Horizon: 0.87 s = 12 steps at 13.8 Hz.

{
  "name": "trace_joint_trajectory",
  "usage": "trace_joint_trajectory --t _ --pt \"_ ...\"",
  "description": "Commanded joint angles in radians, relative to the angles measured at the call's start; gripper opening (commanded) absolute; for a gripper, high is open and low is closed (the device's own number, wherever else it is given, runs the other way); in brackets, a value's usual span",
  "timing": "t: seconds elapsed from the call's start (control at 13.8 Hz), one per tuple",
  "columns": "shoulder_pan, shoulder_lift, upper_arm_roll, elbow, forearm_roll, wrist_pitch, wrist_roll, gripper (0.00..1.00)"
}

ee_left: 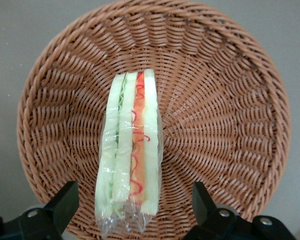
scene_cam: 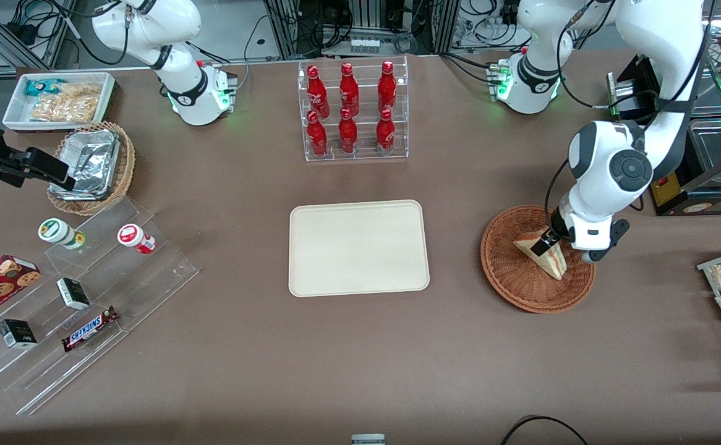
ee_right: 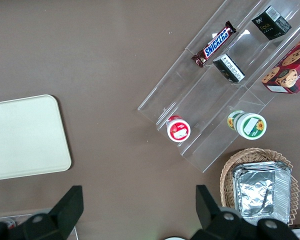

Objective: Place sandwich from basket to tray
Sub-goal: 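Lower the left gripper and close it on the wrapped sandwich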

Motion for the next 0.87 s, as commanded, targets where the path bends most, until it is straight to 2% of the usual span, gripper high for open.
trace_joint_trajectory --t 0.0,0.07,0.22,0.36,0.44,0.58,0.65,0.8 --pt "-0.005 0.035 0.002 -0.001 -0.005 0.037 -0.021 1.00" --pt "-0.003 0.047 0.002 -0.001 -0.005 0.065 -0.021 0.95" --pt "-0.003 0.065 0.002 0.003 -0.005 0.078 -0.021 0.55" --pt "-0.003 0.067 0.003 0.003 -0.005 0.079 -0.018 0.26" --pt "-0.003 0.062 0.003 0.005 -0.005 0.076 -0.011 0.20" --pt "-0.003 0.026 0.003 0.008 0.001 0.053 -0.002 0.20" --pt "-0.003 -0.006 0.003 0.020 0.001 0.001 0.005 0.20" --pt "-0.005 -0.053 0.000 0.127 0.003 -0.222 0.016 0.20"
